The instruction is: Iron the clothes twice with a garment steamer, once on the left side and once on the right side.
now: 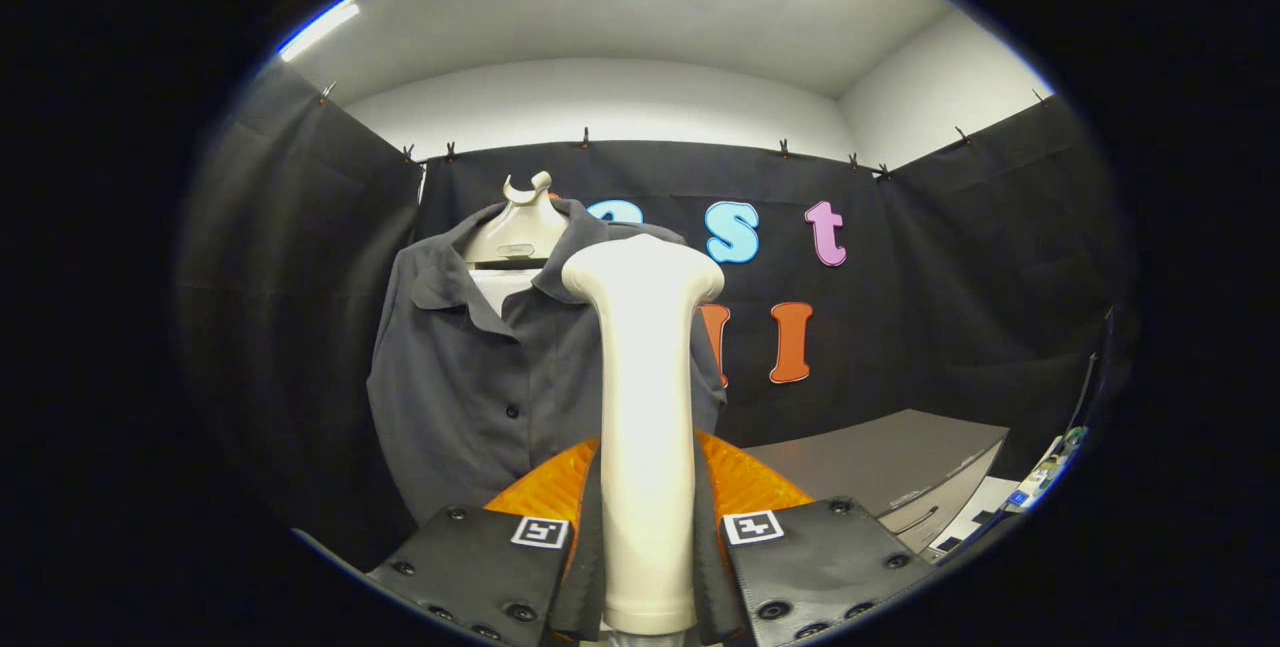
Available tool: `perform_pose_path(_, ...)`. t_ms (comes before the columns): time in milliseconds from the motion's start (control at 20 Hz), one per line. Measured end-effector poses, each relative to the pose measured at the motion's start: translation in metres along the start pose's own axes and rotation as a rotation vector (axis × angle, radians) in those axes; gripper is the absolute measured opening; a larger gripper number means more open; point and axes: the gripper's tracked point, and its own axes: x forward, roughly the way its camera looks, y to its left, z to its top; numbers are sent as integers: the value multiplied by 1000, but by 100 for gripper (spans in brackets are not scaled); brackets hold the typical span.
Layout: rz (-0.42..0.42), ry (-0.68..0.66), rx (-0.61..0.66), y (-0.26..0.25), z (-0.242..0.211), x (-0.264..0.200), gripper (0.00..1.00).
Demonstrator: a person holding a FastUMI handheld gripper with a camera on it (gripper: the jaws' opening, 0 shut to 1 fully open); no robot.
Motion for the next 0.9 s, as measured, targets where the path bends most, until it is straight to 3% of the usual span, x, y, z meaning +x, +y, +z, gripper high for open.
perform_pose_path(550,-20,56,-1,27,-54,45,42)
perform_pose_path(900,-24,31,-33,41,-73,45,42)
